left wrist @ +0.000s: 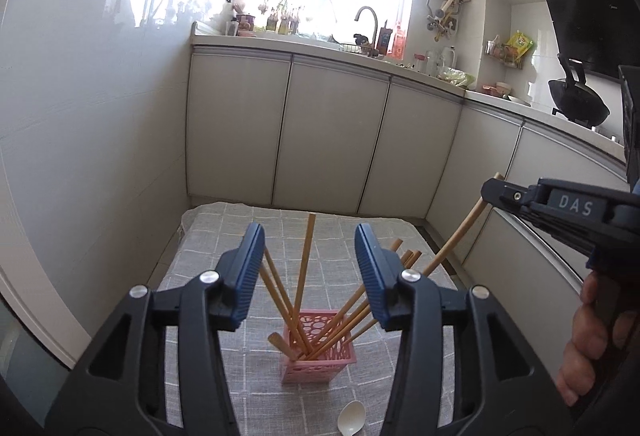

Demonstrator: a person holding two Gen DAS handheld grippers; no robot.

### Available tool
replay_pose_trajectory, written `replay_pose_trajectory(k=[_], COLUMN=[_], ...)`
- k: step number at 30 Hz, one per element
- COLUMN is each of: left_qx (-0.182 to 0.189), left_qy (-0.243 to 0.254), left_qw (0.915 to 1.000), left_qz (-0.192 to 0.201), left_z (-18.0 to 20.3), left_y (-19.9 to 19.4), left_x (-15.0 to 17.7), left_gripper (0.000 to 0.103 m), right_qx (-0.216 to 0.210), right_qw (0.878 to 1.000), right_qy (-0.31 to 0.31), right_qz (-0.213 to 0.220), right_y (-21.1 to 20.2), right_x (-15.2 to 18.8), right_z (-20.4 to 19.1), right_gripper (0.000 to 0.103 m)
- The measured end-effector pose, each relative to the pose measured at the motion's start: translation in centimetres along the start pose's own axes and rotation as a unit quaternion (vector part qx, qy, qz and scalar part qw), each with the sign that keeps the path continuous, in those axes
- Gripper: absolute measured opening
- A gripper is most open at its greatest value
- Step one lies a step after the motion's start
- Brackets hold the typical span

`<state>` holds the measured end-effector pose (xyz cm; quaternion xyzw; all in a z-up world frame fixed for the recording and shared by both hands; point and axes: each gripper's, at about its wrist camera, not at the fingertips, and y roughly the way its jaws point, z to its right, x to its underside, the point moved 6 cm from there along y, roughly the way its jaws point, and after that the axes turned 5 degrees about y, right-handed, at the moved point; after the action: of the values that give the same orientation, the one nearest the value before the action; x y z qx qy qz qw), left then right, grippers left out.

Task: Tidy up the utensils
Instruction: 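Open the left tool over the holder while the right tool releases its chopstick, then move the left tool to the white spoon while the right tool approaches the red spoon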

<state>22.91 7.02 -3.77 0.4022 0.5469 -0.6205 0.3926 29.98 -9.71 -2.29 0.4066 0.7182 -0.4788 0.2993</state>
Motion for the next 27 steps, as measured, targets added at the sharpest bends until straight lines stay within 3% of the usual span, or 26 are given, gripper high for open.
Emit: replay_pose_trajectory(k=[7, 9, 10, 11, 15, 20, 27], left_qx=[-0.013, -0.010, -0.007, -0.005, -0.001, 0.015, 0.046], left_qy=[0.008, 0.006, 0.006, 0.008, 0.023, 0.019, 0.014], left_qw=[0.9995, 0.9992, 0.9990, 0.9988, 0.9973, 0.9925, 0.9778], left_qz=[-0.027, -0.039, -0.044, -0.049, -0.070, -0.119, -0.204], left_z=[-1.2, -1.2, -1.2, -1.1, -0.6, -0.1, 1.2], left_y=[0.2, 0.2, 0.2, 0.1, -0.1, -0.1, 0.3], left_x=[0.9, 1.2, 1.4, 1.5, 2.1, 3.8, 7.6], left_gripper=[0.056, 0.062, 0.063, 0.066, 0.072, 0.080, 0.082], right_qx=[0.006, -0.002, -0.009, -0.011, 0.004, 0.023, 0.050], right_qw=[0.999, 0.999, 0.999, 0.999, 0.999, 0.998, 0.993], right_qy=[-0.017, -0.004, 0.003, 0.008, 0.013, 0.022, 0.033], right_qz=[-0.031, -0.045, -0.044, -0.042, -0.046, -0.057, -0.103], right_y=[2.2, 2.3, 2.0, 1.5, -0.2, -3.0, -5.3], right_x=[2.0, 2.3, 2.3, 2.2, 2.2, 3.5, 7.4], right_z=[-1.0, -0.8, -0.7, -0.4, 0.7, 3.3, 6.8], right_gripper=[0.012, 0.028, 0.042, 0.047, 0.051, 0.072, 0.084])
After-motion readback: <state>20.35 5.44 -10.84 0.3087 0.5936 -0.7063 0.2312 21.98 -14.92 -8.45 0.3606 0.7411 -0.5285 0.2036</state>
